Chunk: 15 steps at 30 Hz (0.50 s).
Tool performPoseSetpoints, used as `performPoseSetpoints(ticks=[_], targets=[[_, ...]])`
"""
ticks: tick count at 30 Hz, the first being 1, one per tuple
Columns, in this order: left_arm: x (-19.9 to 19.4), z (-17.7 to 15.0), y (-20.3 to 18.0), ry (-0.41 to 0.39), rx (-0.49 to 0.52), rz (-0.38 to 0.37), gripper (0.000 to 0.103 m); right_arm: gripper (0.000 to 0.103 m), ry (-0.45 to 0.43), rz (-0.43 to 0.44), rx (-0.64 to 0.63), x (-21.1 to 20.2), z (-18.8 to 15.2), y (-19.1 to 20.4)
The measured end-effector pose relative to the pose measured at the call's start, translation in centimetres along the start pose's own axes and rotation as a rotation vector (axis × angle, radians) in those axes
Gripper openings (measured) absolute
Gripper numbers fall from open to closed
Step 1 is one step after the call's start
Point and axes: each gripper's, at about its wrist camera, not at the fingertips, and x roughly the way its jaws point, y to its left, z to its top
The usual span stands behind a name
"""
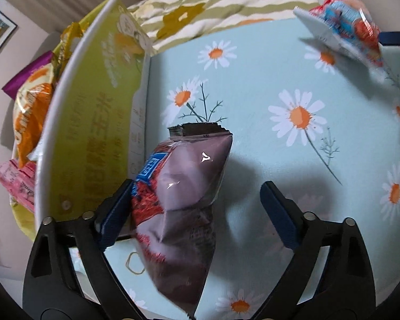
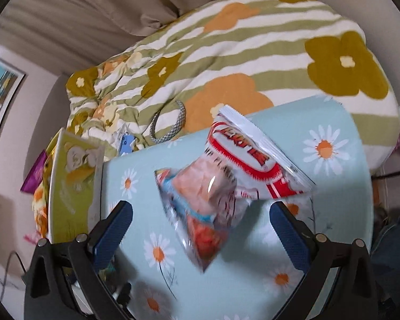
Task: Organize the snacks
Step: 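Grasp the dark red-blue bag with the left tool while the right tool grasps the white shrimp flakes bag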
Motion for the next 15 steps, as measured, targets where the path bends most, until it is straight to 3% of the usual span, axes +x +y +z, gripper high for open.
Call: performPoseSetpoints(ticks=[8,10,15], targets=[[1.4,0.4,-0.5,0.043,0.007,0.01,0.091,0.103,0.032,-0.056,-0.028,2.7,1.9,0.1],[1.5,0.5,-0.4,0.048,0.007,0.016,0.085,0.101,0.044,-0.064,-0.047,3.4,1.9,0.3],[1.3,0.6,0.4,0.06,0.009,0.059,0.059,0.07,0.081,-0.05,-0.07,4.5,1.8,0.3]])
